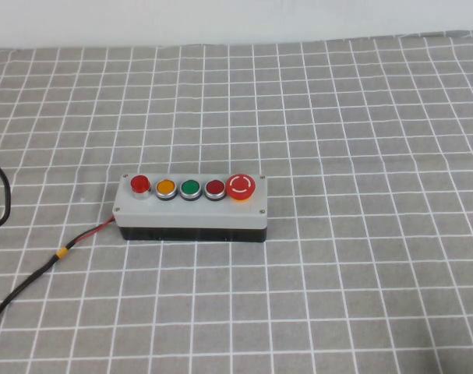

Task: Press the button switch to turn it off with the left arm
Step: 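Press the lit red button on the button box to turn it off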

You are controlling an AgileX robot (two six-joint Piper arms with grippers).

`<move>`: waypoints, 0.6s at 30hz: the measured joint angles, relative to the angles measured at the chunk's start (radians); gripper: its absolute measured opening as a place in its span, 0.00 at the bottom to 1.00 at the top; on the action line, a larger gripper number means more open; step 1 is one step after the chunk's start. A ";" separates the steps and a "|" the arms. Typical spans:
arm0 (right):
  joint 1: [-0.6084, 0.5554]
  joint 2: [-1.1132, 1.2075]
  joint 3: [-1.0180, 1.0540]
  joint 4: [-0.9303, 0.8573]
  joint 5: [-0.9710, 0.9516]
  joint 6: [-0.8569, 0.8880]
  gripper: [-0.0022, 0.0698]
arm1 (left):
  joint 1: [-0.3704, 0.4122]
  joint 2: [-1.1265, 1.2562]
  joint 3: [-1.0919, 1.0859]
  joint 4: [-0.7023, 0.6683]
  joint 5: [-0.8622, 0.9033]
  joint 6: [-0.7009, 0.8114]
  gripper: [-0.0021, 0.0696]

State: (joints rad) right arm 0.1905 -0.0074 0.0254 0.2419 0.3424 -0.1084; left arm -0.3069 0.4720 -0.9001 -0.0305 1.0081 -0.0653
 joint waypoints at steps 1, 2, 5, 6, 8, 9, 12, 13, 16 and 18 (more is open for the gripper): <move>0.000 0.000 0.000 0.000 0.000 0.000 0.01 | 0.000 -0.033 0.021 0.002 0.000 -0.002 0.02; 0.000 0.000 0.000 0.000 0.000 0.000 0.01 | 0.000 -0.062 0.036 0.002 0.002 -0.002 0.02; 0.000 0.000 0.000 0.000 0.000 0.000 0.01 | 0.000 -0.132 0.061 0.002 0.023 -0.005 0.02; 0.000 0.000 0.000 0.000 0.000 0.000 0.01 | 0.000 -0.145 0.064 0.002 0.033 -0.007 0.02; 0.000 0.000 0.000 0.000 0.000 0.000 0.01 | 0.000 -0.166 0.066 0.002 0.055 -0.009 0.02; 0.000 0.000 0.000 0.000 0.000 0.000 0.01 | 0.000 -0.170 0.068 0.002 0.061 -0.009 0.02; 0.000 0.000 0.000 0.000 0.000 0.000 0.01 | 0.000 -0.173 0.068 0.002 0.073 -0.009 0.02; 0.000 0.000 0.000 0.000 0.000 0.000 0.01 | 0.000 -0.173 0.068 0.002 0.075 -0.009 0.02; 0.000 0.000 0.000 0.000 0.000 0.000 0.01 | -0.001 -0.173 0.068 0.002 0.075 -0.010 0.02; 0.000 0.000 0.000 0.000 0.000 0.000 0.01 | -0.001 -0.174 0.068 0.002 0.075 -0.010 0.02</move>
State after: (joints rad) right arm 0.1905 -0.0074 0.0254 0.2423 0.3424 -0.1084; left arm -0.3084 0.2983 -0.8322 -0.0287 1.0835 -0.0751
